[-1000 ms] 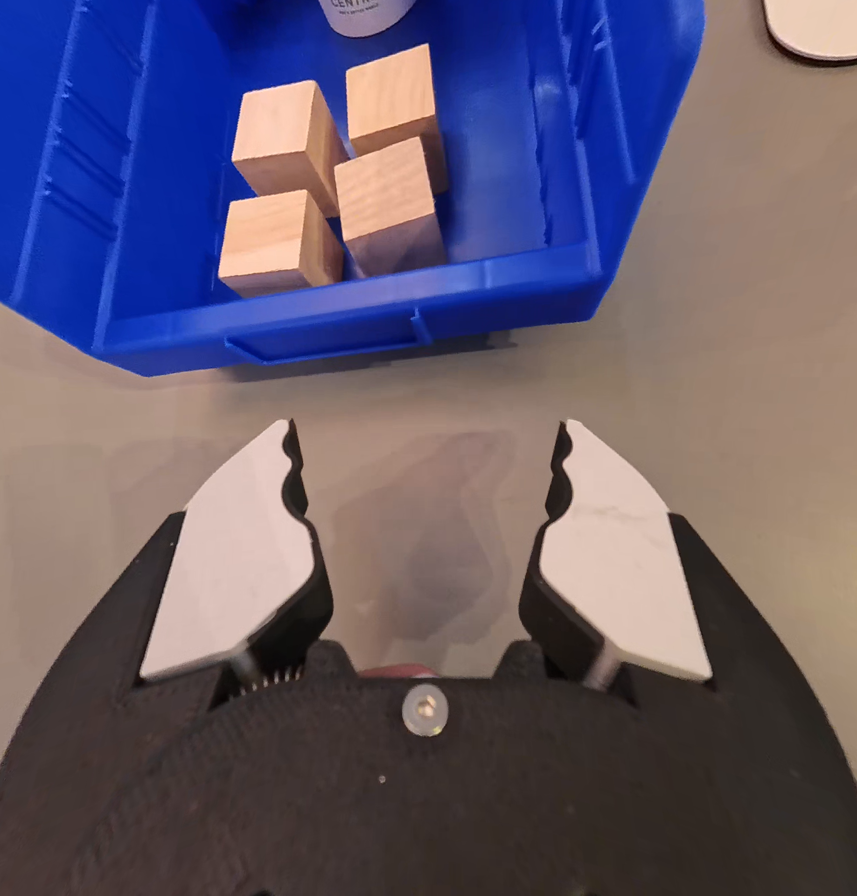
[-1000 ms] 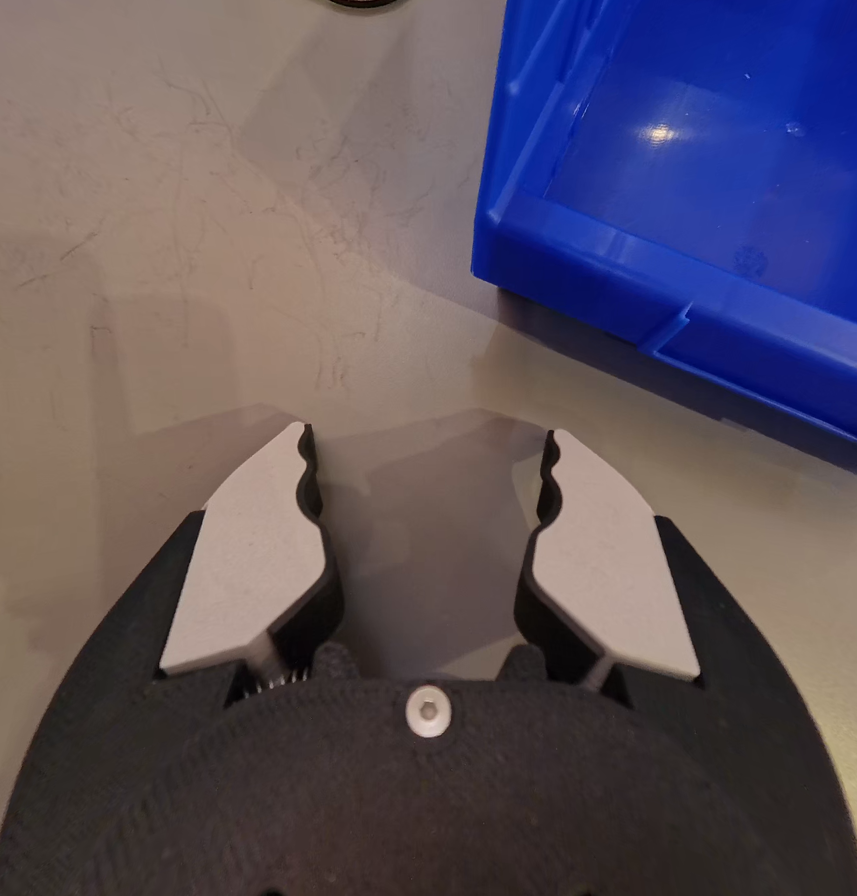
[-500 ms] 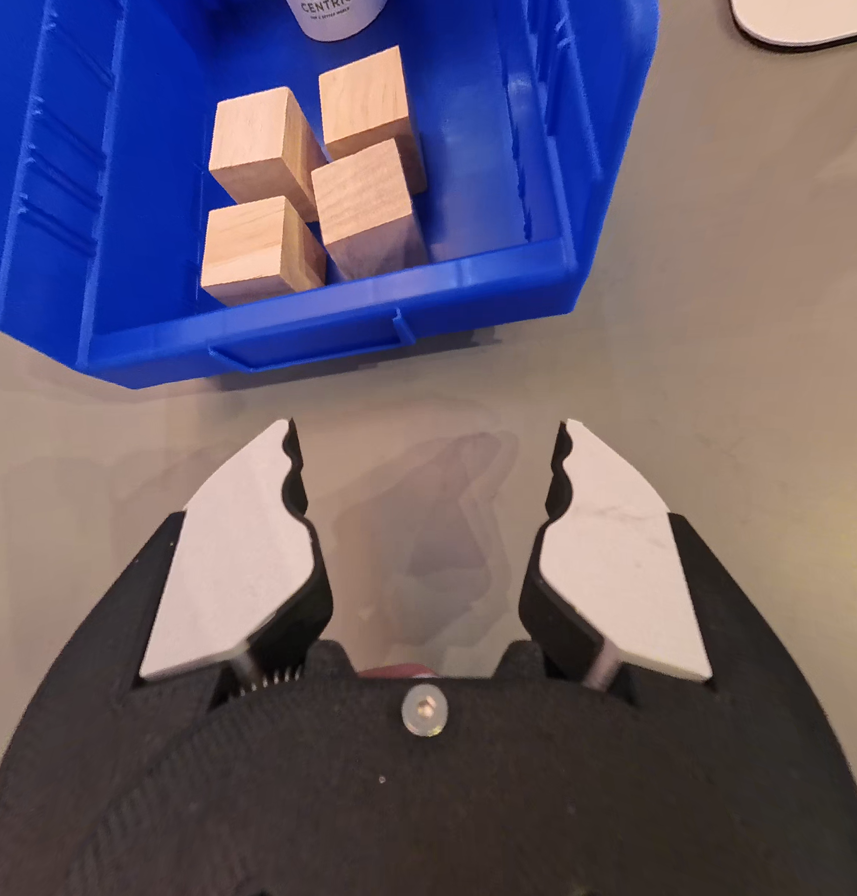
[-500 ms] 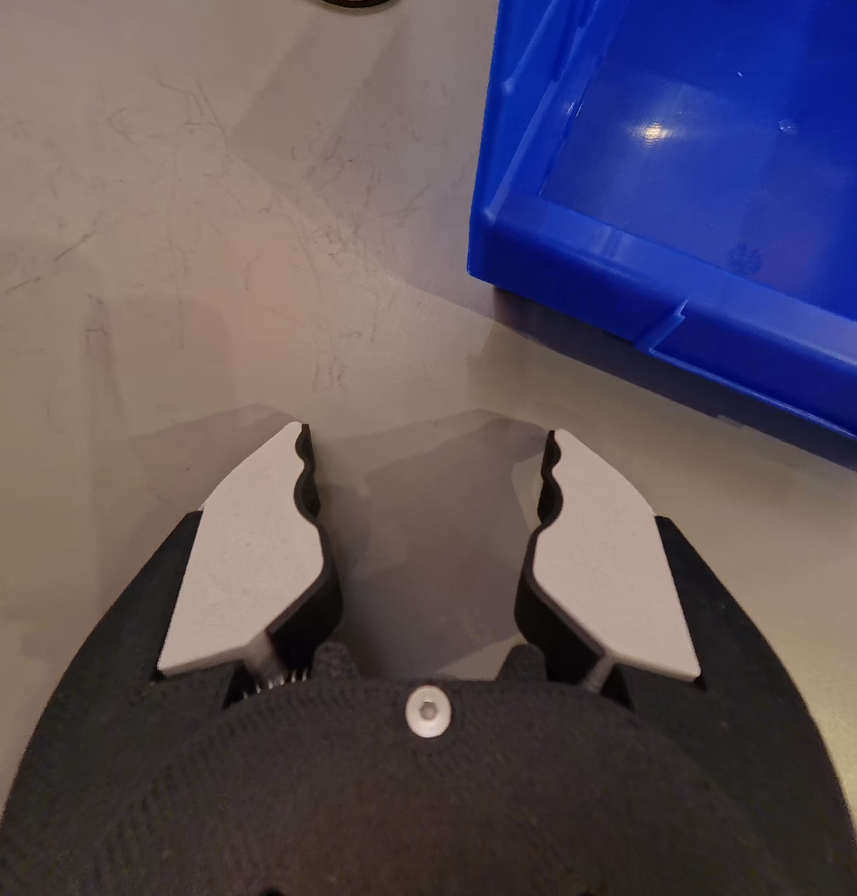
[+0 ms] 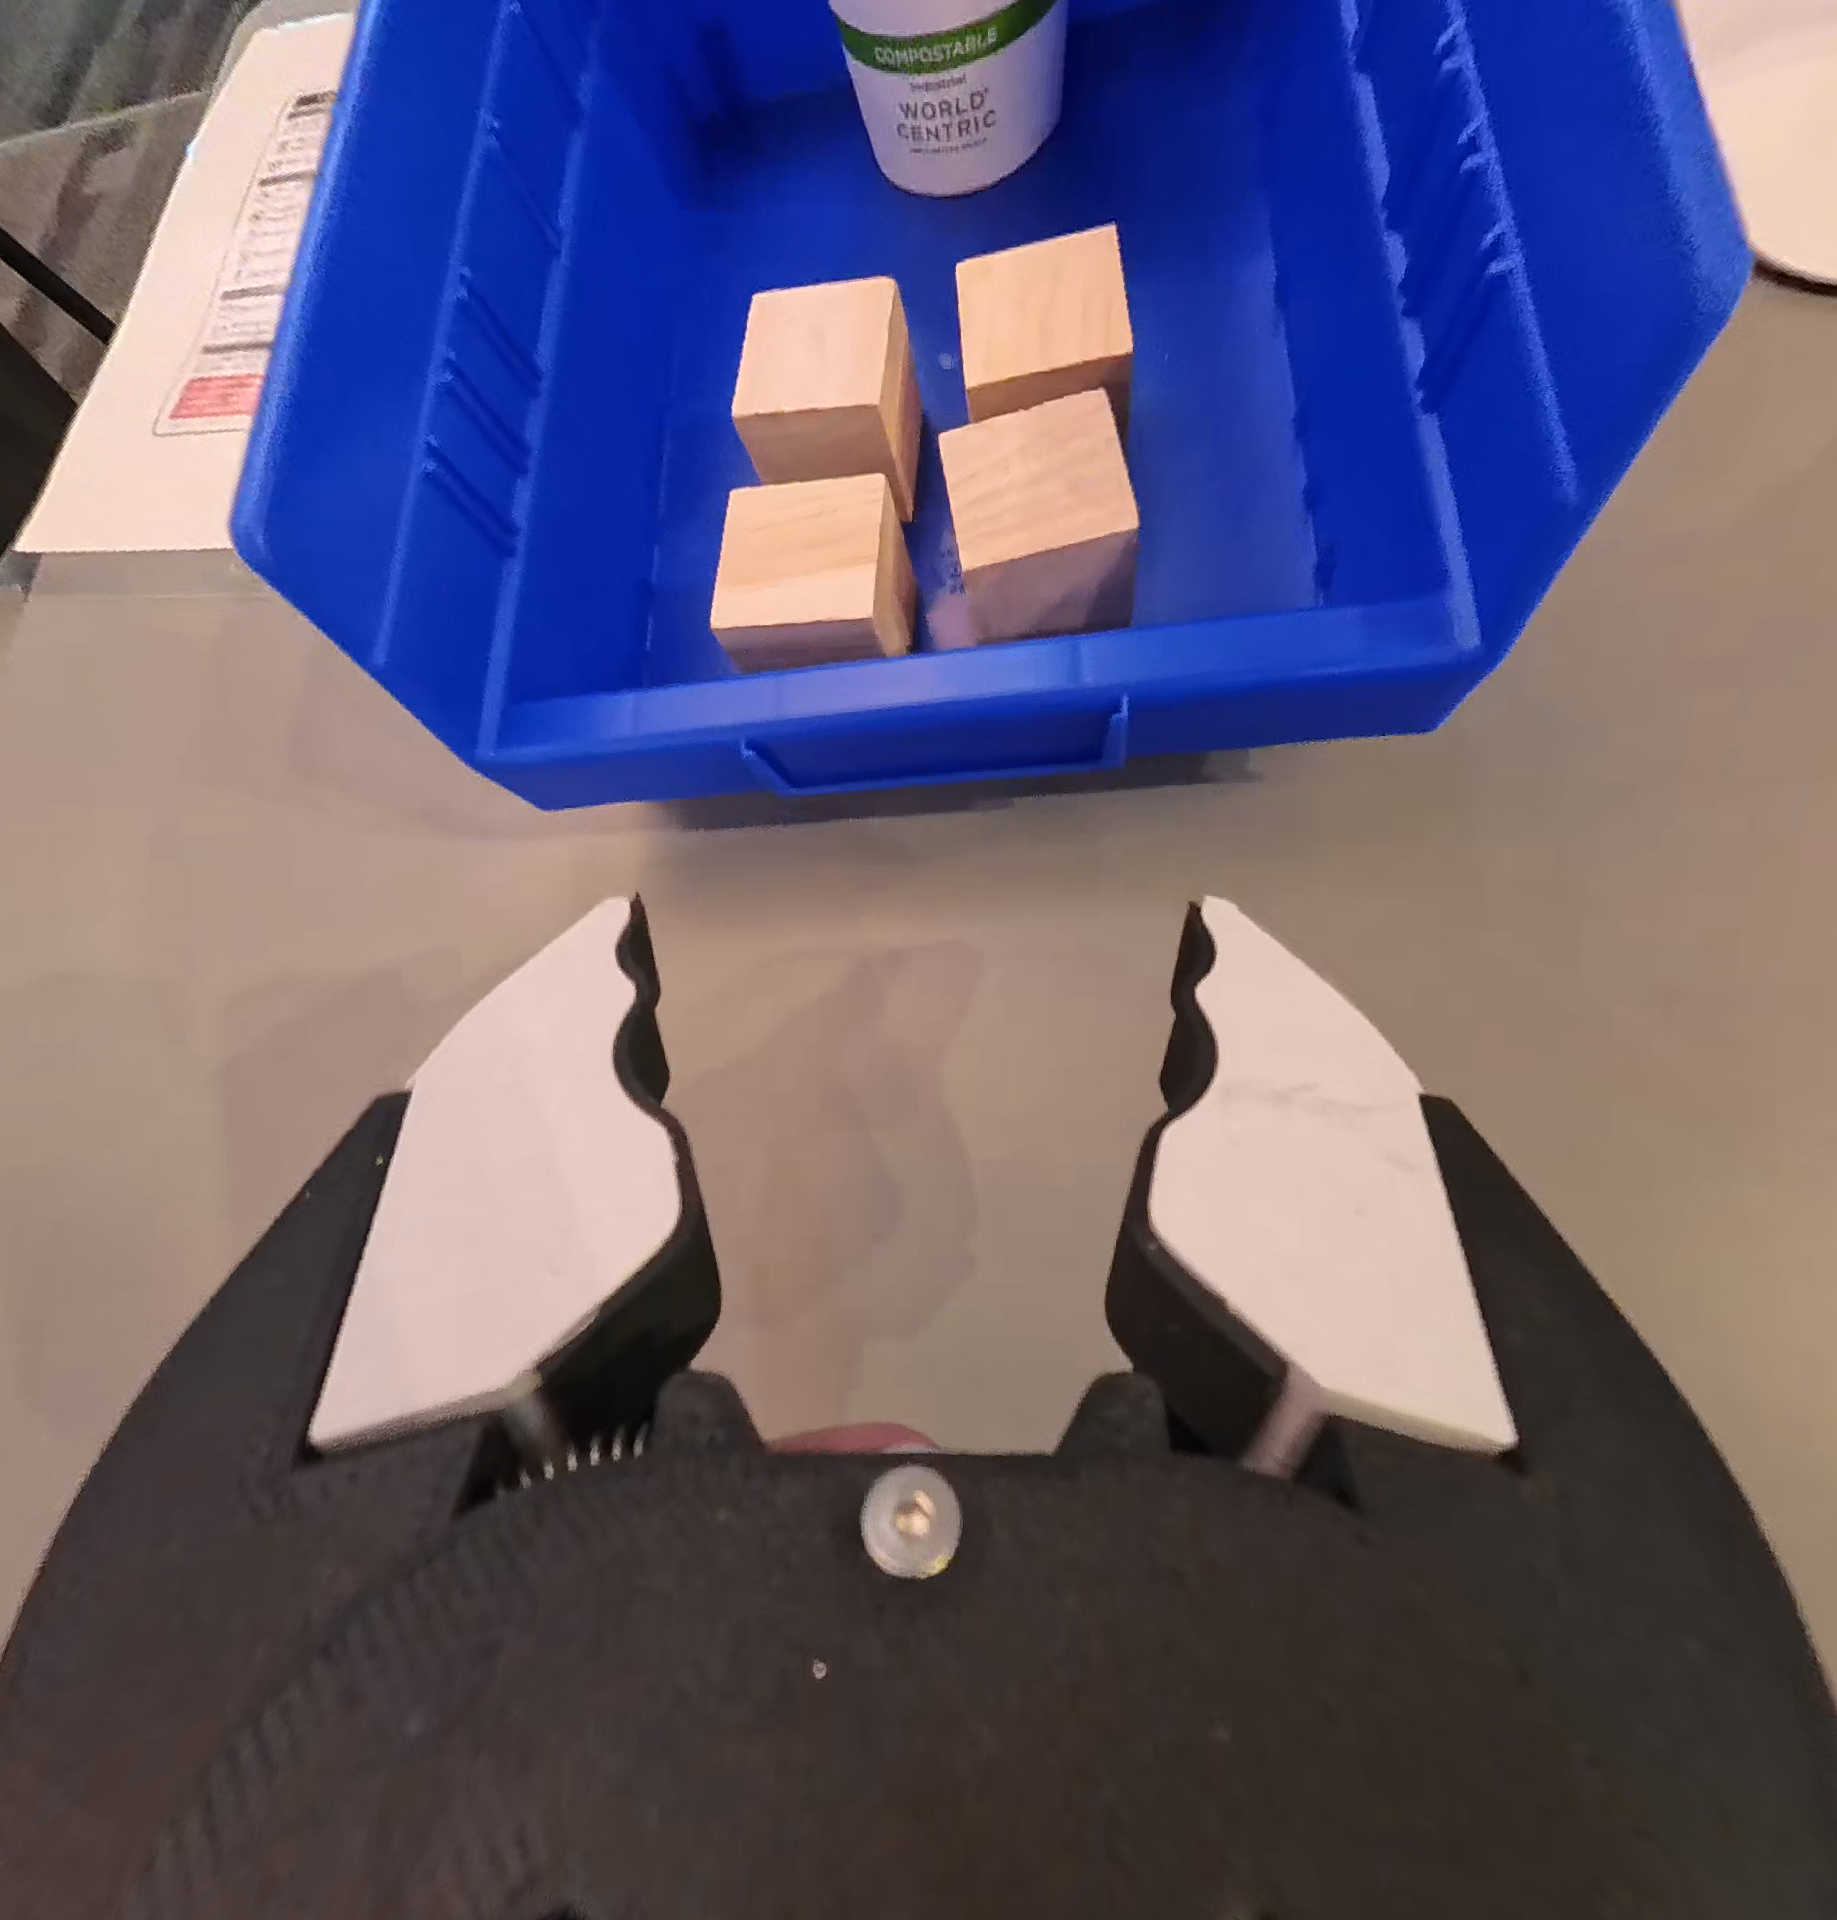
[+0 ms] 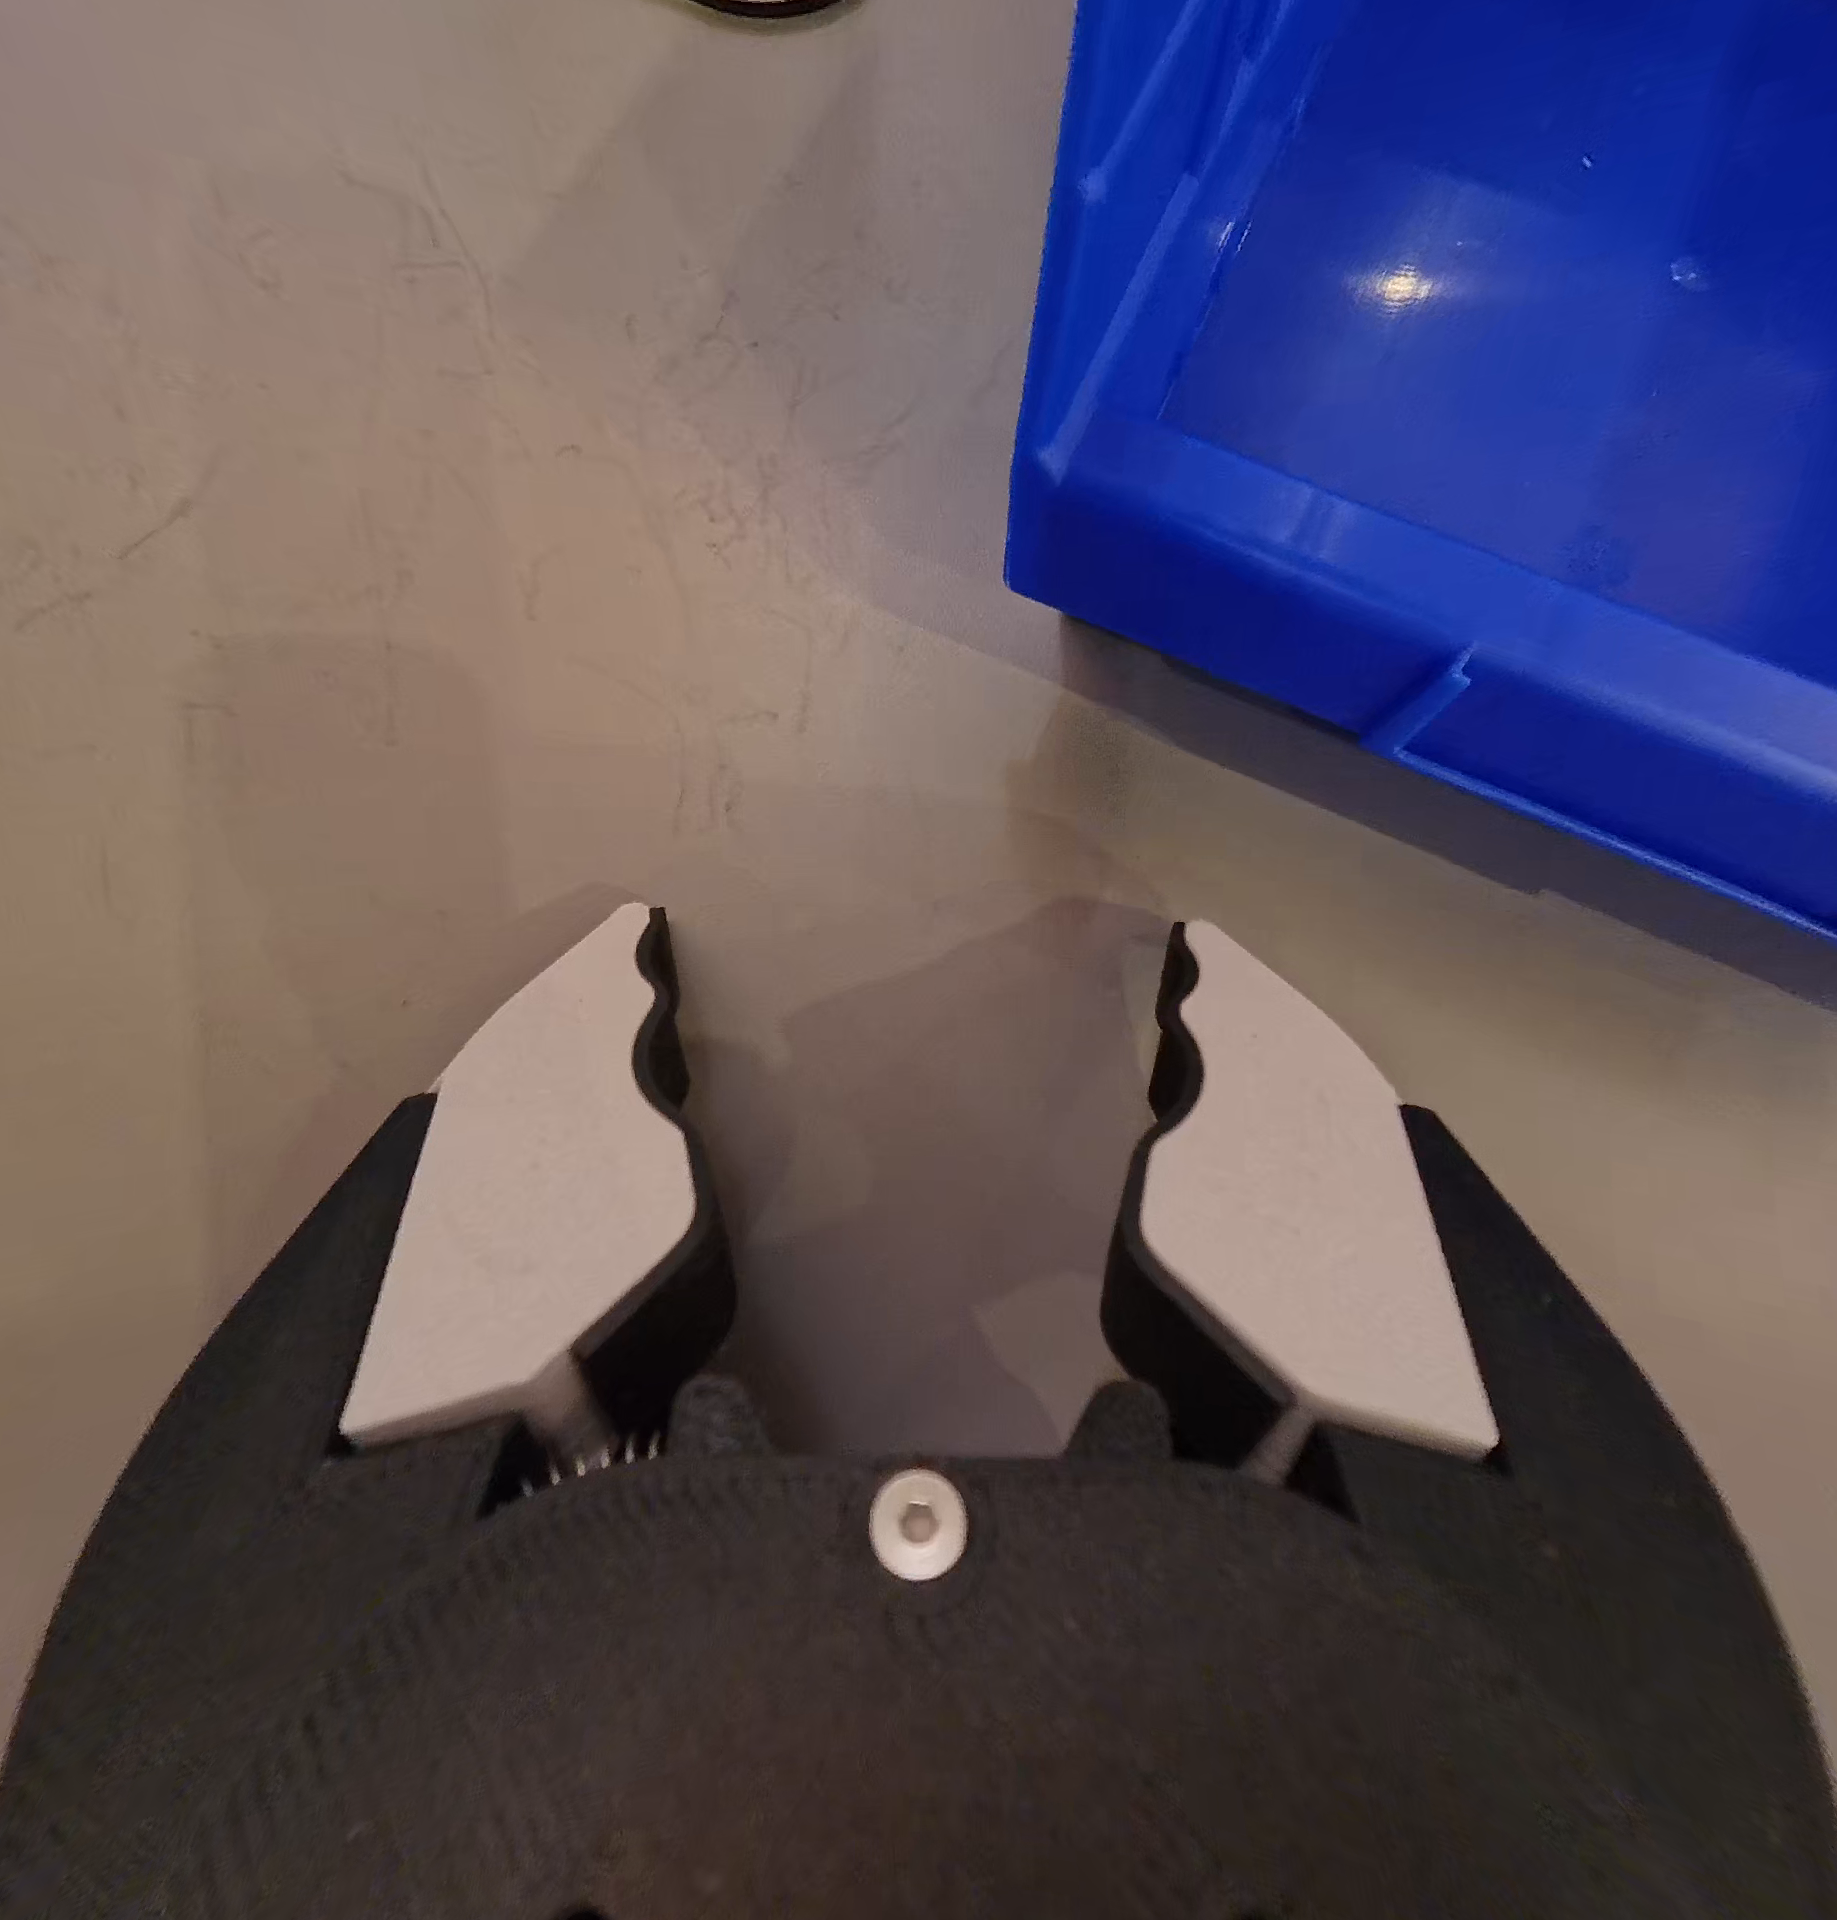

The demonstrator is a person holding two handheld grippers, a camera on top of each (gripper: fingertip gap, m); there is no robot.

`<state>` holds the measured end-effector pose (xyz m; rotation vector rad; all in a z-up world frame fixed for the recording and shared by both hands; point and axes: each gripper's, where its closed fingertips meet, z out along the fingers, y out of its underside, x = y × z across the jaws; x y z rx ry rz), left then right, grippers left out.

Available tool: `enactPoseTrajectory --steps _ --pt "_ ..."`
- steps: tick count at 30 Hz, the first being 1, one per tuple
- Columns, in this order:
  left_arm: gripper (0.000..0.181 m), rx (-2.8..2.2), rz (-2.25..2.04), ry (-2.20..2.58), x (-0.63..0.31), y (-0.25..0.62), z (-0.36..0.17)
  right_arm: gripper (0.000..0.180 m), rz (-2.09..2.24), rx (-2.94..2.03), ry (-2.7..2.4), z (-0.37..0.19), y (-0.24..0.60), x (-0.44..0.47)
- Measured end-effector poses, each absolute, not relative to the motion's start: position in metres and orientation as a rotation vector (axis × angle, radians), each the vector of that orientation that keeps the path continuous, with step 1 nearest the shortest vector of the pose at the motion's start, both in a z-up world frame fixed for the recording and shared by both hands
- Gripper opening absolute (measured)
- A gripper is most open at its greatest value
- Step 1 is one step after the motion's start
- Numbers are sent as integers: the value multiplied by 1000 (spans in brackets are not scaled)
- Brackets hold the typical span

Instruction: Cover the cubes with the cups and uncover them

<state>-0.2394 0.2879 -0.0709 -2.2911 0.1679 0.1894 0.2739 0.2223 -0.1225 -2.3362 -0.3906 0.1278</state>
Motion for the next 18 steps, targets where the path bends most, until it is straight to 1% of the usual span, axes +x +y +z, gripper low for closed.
enactPoseTrajectory --steps 4,18 --pt "93 -2299 188 190 -233 286 -78 90 138 -2342 -383 -123 222 274" --pt "94 -2271 118 293 -179 309 -69 90 142 -2342 -384 -123 223 273"
